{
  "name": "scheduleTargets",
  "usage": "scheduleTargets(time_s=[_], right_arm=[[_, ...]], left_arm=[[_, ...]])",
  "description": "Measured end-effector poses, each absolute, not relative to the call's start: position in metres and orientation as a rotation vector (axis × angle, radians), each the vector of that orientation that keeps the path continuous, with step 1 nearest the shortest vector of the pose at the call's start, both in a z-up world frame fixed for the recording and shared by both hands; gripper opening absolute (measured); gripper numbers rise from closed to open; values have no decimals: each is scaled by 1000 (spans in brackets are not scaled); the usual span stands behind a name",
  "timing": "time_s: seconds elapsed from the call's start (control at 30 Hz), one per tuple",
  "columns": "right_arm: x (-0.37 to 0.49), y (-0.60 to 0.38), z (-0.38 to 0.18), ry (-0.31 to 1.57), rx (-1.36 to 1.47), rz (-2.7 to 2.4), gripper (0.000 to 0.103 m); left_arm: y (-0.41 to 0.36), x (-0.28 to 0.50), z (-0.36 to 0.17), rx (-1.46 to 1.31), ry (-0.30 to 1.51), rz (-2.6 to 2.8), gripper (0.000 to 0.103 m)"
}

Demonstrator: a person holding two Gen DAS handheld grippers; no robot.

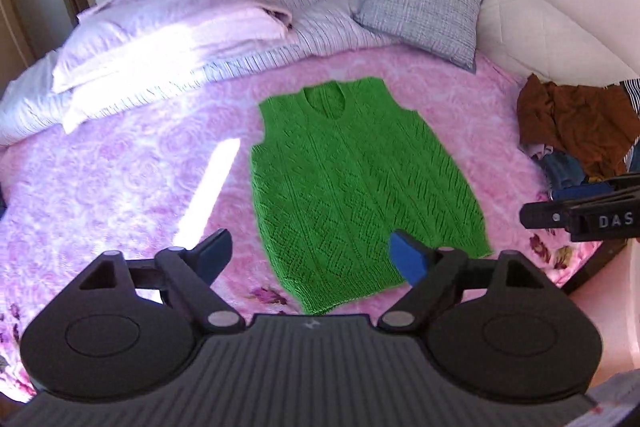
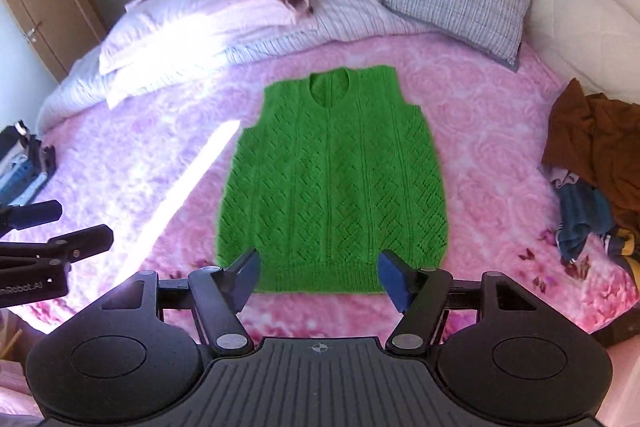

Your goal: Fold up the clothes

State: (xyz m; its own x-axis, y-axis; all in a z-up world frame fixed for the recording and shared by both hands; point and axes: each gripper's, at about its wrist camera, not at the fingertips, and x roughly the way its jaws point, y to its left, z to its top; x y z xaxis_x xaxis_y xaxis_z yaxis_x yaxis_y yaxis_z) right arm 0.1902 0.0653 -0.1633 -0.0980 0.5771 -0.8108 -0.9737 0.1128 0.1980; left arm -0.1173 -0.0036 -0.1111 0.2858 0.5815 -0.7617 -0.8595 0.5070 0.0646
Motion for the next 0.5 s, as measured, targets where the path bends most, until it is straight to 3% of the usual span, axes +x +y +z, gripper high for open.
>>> scheduleTargets(time_s=[0.27,0.33,0.5], right_arm=[[203,29,-134,845,-600,1431,64],[209,19,-132,840,-609,1438,64],[220,1,-132,855,-635,1463,64]], left_arm=[[-40,-96,-91,-400,757,1069,96],[-51,-91,-88,-402,750,1083,102],[-84,-80,-85,-374,758,1119,102]])
